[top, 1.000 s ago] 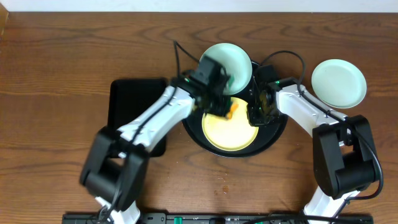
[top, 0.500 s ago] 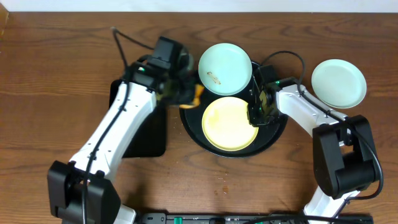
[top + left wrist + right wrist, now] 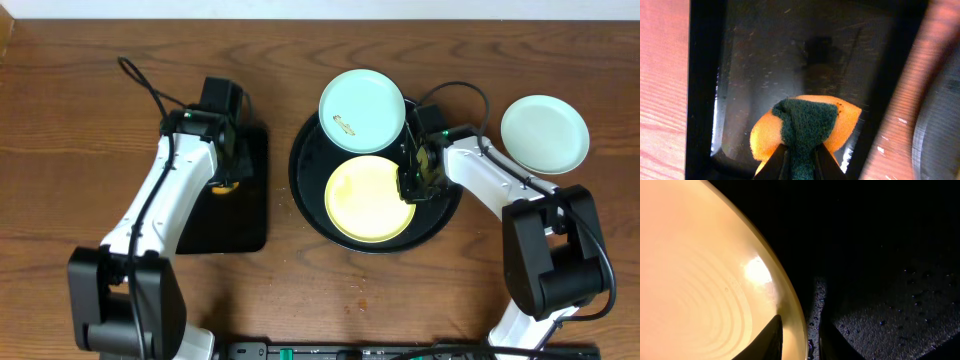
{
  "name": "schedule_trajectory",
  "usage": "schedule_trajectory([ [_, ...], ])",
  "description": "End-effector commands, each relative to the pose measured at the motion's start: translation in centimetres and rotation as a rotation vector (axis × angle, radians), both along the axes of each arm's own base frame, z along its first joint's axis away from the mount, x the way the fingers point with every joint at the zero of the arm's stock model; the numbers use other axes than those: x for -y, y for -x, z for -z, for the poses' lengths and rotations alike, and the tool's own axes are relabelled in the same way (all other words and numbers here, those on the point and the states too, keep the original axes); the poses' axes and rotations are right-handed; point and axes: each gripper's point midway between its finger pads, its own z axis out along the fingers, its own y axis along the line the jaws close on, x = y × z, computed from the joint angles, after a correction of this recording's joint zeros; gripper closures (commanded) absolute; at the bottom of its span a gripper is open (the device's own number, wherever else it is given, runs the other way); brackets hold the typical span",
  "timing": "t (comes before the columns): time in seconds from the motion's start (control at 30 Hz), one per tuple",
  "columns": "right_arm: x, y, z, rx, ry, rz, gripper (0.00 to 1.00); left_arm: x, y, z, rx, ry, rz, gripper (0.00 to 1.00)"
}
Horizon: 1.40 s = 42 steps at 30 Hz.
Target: Clean dirty plates on tray and stack at the side
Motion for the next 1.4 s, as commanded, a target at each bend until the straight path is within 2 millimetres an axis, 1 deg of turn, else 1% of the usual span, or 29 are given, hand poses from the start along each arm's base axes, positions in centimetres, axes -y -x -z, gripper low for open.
schedule_trajectory([
  [0.0,-0.1,0.3,0.1,0.000,0.007,-0.011,0.77,-1.6,0.9,2.8,-0.056,-0.043,-0.044,0.92],
  [0.03,-0.1,0.4,0.1,0.000,0.007,-0.012,0.77,-1.9,0.9,3.5,-0.064,-0.044,-0.051,0.92],
  [0.07,-0.1,0.4,0.1,0.000,0.007,-0.012,0.76,-2.1,0.9,4.1,-0.069,-0.044,-0.056,0.87],
  [0.1,-0.1,0.4,0.1,0.000,0.007,-0.012,0.75,-2.3,0.9,4.6,-0.073,-0.045,-0.062,0.78],
  [0.13,-0.1,0.4,0.1,0.000,0.007,-0.012,0.73,-2.4,0.8,5.1,-0.077,-0.045,-0.067,0.61],
  [0.17,-0.1,0.4,0.1,0.000,0.007,-0.012,0.68,-2.6,0.7,5.5,-0.081,-0.045,-0.072,0.52],
  [0.23,-0.1,0.4,0.1,0.000,0.007,-0.012,0.62,-2.8,0.7,6.2,-0.097,-0.047,-0.079,0.39],
  [0.3,-0.1,0.4,0.1,0.000,0.007,-0.012,0.60,-3.0,0.8,6.8,-0.113,-0.048,-0.085,0.34],
  [0.53,-0.2,0.3,0.1,0.003,0.006,-0.012,0.59,-3.1,1.6,8.4,-0.166,-0.054,-0.084,0.34],
  [0.6,-0.1,0.3,0.1,0.003,0.007,-0.012,0.57,-3.2,1.8,8.7,-0.177,-0.063,-0.079,0.32],
  [0.67,-0.1,0.3,0.1,0.002,0.007,-0.013,0.57,-3.7,1.7,8.5,-0.174,-0.092,-0.068,0.31],
  [0.77,-0.1,0.3,0.1,0.002,0.007,-0.012,0.57,-4.1,0.8,6.9,-0.140,-0.116,-0.069,0.26],
  [0.87,-0.1,0.3,0.1,0.003,0.007,-0.012,0.57,-3.5,-0.6,3.8,-0.062,-0.082,-0.069,0.24],
  [0.93,-0.1,0.3,0.1,0.003,0.007,-0.012,0.56,-3.0,-1.3,2.1,-0.008,-0.048,-0.067,0.23],
  [1.03,-0.1,0.3,0.1,0.002,0.007,-0.012,0.56,-3.0,-1.5,-0.4,0.069,-0.037,-0.069,0.22],
  [1.13,-0.1,0.3,0.1,0.002,0.007,-0.012,0.55,-3.0,-1.1,-1.3,0.082,-0.032,-0.088,0.22],
  [1.17,-0.1,0.3,0.1,0.001,0.007,-0.012,0.55,-3.0,-0.8,-1.2,0.070,-0.030,-0.101,0.23],
  [1.23,-0.1,0.5,0.1,-0.005,0.009,-0.012,0.55,-3.1,-0.1,-0.7,0.041,-0.031,-0.112,0.35],
  [1.27,-0.1,0.5,0.1,-0.006,0.010,-0.011,0.54,-3.1,0.2,-0.3,0.030,-0.033,-0.112,0.37],
  [1.33,-0.1,0.5,0.2,-0.005,0.010,-0.011,0.54,-3.1,0.7,0.7,0.011,-0.036,-0.111,0.52],
  [1.37,-0.1,0.5,0.2,-0.003,0.009,-0.011,0.55,-3.2,1.0,1.4,-0.001,-0.037,-0.111,0.63],
])
